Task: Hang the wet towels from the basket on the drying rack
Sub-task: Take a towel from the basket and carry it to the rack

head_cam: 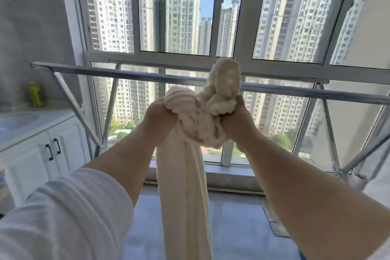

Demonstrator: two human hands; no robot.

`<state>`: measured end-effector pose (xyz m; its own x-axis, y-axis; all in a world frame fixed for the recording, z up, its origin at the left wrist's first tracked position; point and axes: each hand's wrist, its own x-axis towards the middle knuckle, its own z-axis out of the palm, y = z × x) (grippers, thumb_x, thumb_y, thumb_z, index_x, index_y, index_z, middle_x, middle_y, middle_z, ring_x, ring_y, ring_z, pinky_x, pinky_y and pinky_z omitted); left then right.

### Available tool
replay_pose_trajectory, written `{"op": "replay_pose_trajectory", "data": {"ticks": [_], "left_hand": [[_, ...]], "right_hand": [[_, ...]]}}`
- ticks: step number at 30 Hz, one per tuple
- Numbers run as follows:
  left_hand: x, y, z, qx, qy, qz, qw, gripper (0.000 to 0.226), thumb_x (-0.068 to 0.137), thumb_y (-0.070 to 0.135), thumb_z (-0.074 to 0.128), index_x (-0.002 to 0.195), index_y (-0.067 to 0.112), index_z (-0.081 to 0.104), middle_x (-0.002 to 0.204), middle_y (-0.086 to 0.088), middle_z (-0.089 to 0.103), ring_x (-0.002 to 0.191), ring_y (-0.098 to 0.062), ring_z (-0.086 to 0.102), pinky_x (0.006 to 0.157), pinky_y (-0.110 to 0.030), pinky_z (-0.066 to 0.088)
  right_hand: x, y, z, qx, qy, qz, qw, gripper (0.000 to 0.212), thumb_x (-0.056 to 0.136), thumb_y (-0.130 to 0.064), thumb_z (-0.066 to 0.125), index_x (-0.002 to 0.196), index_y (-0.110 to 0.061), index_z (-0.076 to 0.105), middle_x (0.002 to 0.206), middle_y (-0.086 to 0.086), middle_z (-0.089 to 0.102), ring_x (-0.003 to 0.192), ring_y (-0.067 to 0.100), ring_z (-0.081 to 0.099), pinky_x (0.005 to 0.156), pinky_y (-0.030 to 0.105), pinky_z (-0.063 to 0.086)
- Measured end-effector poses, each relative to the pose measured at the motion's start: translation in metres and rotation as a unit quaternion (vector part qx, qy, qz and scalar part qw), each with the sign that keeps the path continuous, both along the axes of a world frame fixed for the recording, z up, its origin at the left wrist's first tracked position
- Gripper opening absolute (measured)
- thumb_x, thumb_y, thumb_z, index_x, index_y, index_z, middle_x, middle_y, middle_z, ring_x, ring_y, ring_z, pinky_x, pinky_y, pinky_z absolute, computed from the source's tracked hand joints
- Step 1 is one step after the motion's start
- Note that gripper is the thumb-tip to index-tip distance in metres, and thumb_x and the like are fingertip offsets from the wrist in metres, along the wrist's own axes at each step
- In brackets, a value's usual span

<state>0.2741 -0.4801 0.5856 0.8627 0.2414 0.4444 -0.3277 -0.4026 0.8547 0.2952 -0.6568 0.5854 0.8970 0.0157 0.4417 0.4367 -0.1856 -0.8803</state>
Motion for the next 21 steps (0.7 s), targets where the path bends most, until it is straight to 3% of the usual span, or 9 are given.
{"op": "replay_pose_trajectory", "data": {"ticks": [2,5,8,10,12,15,17,19,21], "left_hand": [[0.008,0.006,0.0,-0.008,0.039,0.011,0.999,0.021,0.09,-0.002,0.045,0.077,0.012,0.054,0.074,-0.002,0.054,0.065,-0.014,0.05,0.069,-0.029,0.044],[0.027,0.029,-0.007,-0.116,0.058,-0.086,0.988,0.017,0.089,-0.001,0.044,0.085,0.007,0.059,0.079,-0.005,0.058,0.071,-0.018,0.057,0.065,-0.02,0.05],[0.043,0.058,-0.015,-0.136,0.069,-0.129,0.98,0.018,0.085,0.001,0.048,0.083,0.012,0.063,0.08,-0.006,0.063,0.076,-0.02,0.059,0.071,-0.027,0.051],[0.05,0.068,-0.016,-0.11,0.08,-0.144,0.98,0.02,0.076,0.008,0.053,0.088,0.015,0.068,0.087,-0.009,0.068,0.083,-0.024,0.063,0.08,-0.038,0.051],[0.066,0.093,-0.014,-0.115,0.097,-0.168,0.974,0.032,0.069,0.012,0.059,0.1,0.016,0.067,0.098,-0.013,0.07,0.093,-0.03,0.066,0.086,-0.043,0.053],[0.076,0.106,-0.008,-0.119,0.107,-0.196,0.967,0.048,0.062,0.009,0.067,0.108,0.022,0.062,0.105,-0.012,0.069,0.098,-0.029,0.066,0.085,-0.042,0.055],[0.089,0.121,-0.008,-0.112,0.101,-0.22,0.964,0.058,0.058,0.013,0.076,0.112,0.026,0.059,0.106,-0.006,0.069,0.098,-0.024,0.067,0.085,-0.038,0.055],[0.102,0.133,-0.01,-0.118,0.082,-0.229,0.963,0.055,0.063,0.012,0.081,0.109,0.03,0.057,0.104,-0.001,0.069,0.096,-0.017,0.068,0.08,-0.03,0.056],[0.112,0.143,-0.014,-0.115,0.064,-0.224,0.966,0.048,0.071,0.009,0.078,0.104,0.035,0.055,0.102,0.004,0.068,0.093,-0.011,0.068,0.076,-0.024,0.055]], "right_hand": [[0.006,0.016,-0.009,0.023,0.077,0.079,0.994,0.054,0.077,-0.006,0.055,0.127,-0.021,0.041,0.113,0.008,0.06,0.104,0.025,0.06,0.079,0.033,0.054],[0.025,0.04,-0.021,0.043,0.191,0.18,0.964,0.071,0.063,-0.015,0.069,0.128,-0.023,0.041,0.116,0.016,0.063,0.104,0.035,0.065,0.079,0.054,0.056],[0.045,0.074,-0.027,-0.055,0.165,0.188,0.967,0.076,0.054,-0.023,0.085,0.122,-0.013,0.053,0.109,0.014,0.069,0.101,0.026,0.068,0.086,0.048,0.056],[0.054,0.092,-0.028,-0.093,0.126,0.118,0.981,0.08,0.049,-0.029,0.085,0.12,-0.013,0.05,0.098,0.007,0.07,0.092,0.018,0.068,0.077,0.036,0.058],[0.073,0.122,-0.029,-0.072,0.117,0.047,0.989,0.071,0.053,-0.025,0.08,0.116,-0.018,0.047,0.09,0.003,0.067,0.083,0.018,0.066,0.066,0.029,0.055],[0.093,0.136,-0.031,0.005,0.113,0.034,0.993,0.05,0.052,-0.03,0.072,0.098,-0.014,0.061,0.082,0.009,0.069,0.08,0.03,0.068,0.066,0.04,0.057],[0.108,0.151,-0.03,0.111,0.13,0.052,0.984,0.028,0.068,-0.018,0.069,0.096,-0.012,0.067,0.086,0.013,0.071,0.081,0.033,0.07,0.061,0.04,0.058],[0.116,0.165,-0.028,0.192,0.15,0.079,0.967,0.022,0.081,-0.01,0.064,0.103,-0.011,0.066,0.086,0.011,0.071,0.077,0.027,0.07,0.049,0.029,0.054],[0.124,0.178,-0.029,0.234,0.155,0.107,0.954,0.019,0.086,-0.009,0.06,0.104,-0.011,0.066,0.085,0.008,0.07,0.075,0.023,0.069,0.048,0.024,0.051]]}}
